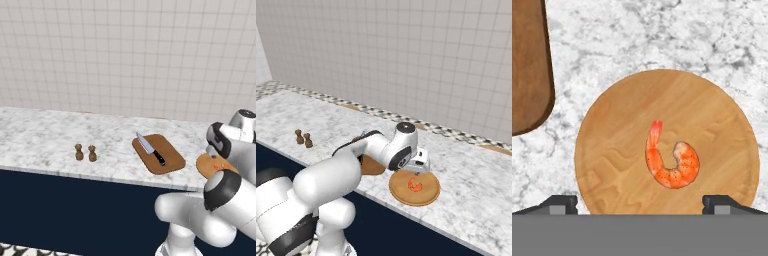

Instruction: Pick up the knife from the drawer and place it on the cutting board. Then place the meat from the plate to the cutting board.

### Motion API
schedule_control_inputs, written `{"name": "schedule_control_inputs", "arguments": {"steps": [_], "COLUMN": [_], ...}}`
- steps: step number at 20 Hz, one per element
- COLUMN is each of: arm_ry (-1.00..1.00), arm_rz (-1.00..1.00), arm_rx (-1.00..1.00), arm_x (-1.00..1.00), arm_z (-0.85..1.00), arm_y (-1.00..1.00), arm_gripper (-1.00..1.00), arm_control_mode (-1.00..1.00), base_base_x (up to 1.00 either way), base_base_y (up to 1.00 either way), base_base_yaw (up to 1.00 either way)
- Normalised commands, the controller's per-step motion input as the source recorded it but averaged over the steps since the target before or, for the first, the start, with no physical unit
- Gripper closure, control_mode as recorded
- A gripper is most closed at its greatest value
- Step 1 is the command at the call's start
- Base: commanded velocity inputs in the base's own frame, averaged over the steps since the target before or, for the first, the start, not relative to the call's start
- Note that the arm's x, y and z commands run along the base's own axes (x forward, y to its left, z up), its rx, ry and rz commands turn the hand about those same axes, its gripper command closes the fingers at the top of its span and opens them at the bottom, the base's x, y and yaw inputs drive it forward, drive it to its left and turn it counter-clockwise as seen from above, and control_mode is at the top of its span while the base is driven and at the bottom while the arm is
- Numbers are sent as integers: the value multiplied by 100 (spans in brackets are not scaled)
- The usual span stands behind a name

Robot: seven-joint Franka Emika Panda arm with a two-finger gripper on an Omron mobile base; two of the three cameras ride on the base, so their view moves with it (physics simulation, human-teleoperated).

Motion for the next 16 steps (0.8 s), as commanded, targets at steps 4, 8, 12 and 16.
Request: {"name": "schedule_control_inputs", "arguments": {"steps": [4,8,12,16], "arm_ry": [9,9,6,2], "arm_rz": [0,0,0,0], "arm_rx": [-2,0,0,0], "arm_x": [0,-2,-1,0], "arm_z": [-18,-18,-24,-37], "arm_y": [-10,-24,-27,-16], "arm_gripper": [-100,-100,-100,-100], "arm_control_mode": [-100,-100,-100,-100], "base_base_x": [0,0,0,0], "base_base_y": [0,0,0,0], "base_base_yaw": [0,0,0,0]}}
